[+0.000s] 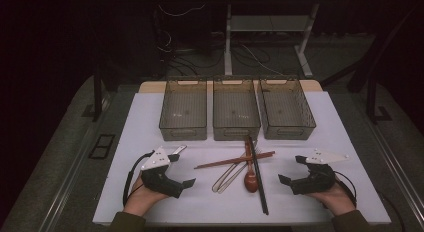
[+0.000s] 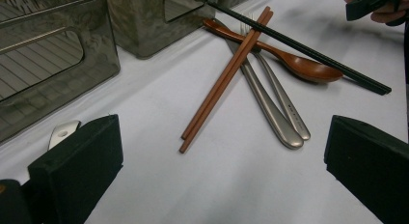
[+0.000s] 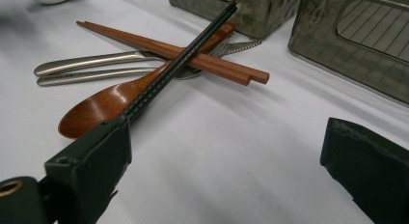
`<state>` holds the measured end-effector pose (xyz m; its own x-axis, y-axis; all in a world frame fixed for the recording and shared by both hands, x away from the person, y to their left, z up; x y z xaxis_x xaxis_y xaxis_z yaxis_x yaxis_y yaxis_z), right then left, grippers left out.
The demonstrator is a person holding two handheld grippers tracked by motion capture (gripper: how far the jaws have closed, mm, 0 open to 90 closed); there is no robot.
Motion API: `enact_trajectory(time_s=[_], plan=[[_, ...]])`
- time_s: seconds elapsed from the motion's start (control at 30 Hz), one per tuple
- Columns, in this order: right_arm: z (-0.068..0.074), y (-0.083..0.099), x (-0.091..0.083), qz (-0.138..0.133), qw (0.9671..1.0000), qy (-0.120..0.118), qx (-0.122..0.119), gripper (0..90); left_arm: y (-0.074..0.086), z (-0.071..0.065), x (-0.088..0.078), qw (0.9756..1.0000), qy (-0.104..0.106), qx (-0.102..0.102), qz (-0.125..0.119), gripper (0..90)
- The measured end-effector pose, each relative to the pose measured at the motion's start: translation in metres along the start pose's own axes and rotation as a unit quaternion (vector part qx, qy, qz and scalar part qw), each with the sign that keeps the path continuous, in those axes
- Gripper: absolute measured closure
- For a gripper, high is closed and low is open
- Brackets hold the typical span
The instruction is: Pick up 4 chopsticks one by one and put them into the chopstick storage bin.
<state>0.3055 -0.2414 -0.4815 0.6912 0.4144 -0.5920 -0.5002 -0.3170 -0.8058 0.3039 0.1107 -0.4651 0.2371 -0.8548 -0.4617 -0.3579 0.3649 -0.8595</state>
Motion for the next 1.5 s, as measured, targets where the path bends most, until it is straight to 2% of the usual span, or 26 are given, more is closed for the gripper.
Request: enact_trajectory(time_s=[0.4,0.53,0.6,0.67,0.77,1.1,1.13,1.17,1.3,1.4,1.43,1.5], plan=[[0.001,-0.001,-0.001,0.014,0.9999,-0.002,0.008,3.9,0.001,-0.002,0.000,1.0000,-0.002,-0.001,0.002,0.0],[0.002,-0.004,-0.002,0.019,0.9998,0.000,0.011,7.4,0.001,-0.002,-0.001,1.0000,-0.001,-0.001,0.002,0.0],[0.003,-0.004,-0.003,0.017,0.9998,-0.003,0.009,16.5,0.002,-0.002,-0.001,1.0000,-0.001,-0.001,0.002,0.0],[0.003,-0.005,-0.004,0.014,0.9998,-0.001,0.010,16.8,0.001,-0.001,-0.001,1.0000,0.000,-0.002,0.001,0.0],[0.007,-0.006,-0.007,0.021,0.9996,-0.012,0.012,30.7,0.001,-0.001,0.000,1.0000,0.001,-0.002,0.003,0.0],[0.024,-0.005,-0.003,0.039,0.9984,-0.042,0.000,53.8,0.001,-0.001,0.000,1.0000,0.002,-0.004,0.000,0.0],[0.026,-0.005,-0.003,0.040,0.9983,-0.041,0.000,57.2,0.001,-0.001,0.000,1.0000,0.002,-0.004,0.001,0.0],[0.027,-0.007,0.000,0.040,0.9983,-0.041,-0.004,65.0,0.001,-0.001,0.000,1.0000,0.002,-0.003,0.002,0.0],[0.029,-0.014,0.006,0.041,0.9984,-0.040,-0.005,78.9,0.001,-0.001,0.000,1.0000,0.001,-0.004,0.002,0.0],[0.029,-0.019,0.011,0.040,0.9983,-0.041,-0.006,83.5,0.001,-0.002,0.001,1.0000,0.001,-0.004,0.001,0.0],[0.029,-0.024,0.017,0.043,0.9984,-0.037,-0.004,87.8,0.001,-0.002,0.001,1.0000,0.002,-0.005,0.001,0.0],[0.028,-0.026,0.019,0.043,0.9985,-0.034,-0.004,89.1,0.001,-0.002,0.001,1.0000,0.002,-0.004,0.003,0.0]])
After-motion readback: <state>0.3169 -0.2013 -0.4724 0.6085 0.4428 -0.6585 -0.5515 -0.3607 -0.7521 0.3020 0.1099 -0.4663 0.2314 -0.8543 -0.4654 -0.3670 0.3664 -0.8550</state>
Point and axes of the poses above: each handheld gripper's, and its own axes: x roughly forward along the jaws, y roughly out of its underside, z roughly to its left, the point moved 8 cm from there along x, roughly forward along the jaws, and after that the axes turned 13 degrees about y, right-handed, at the moved point
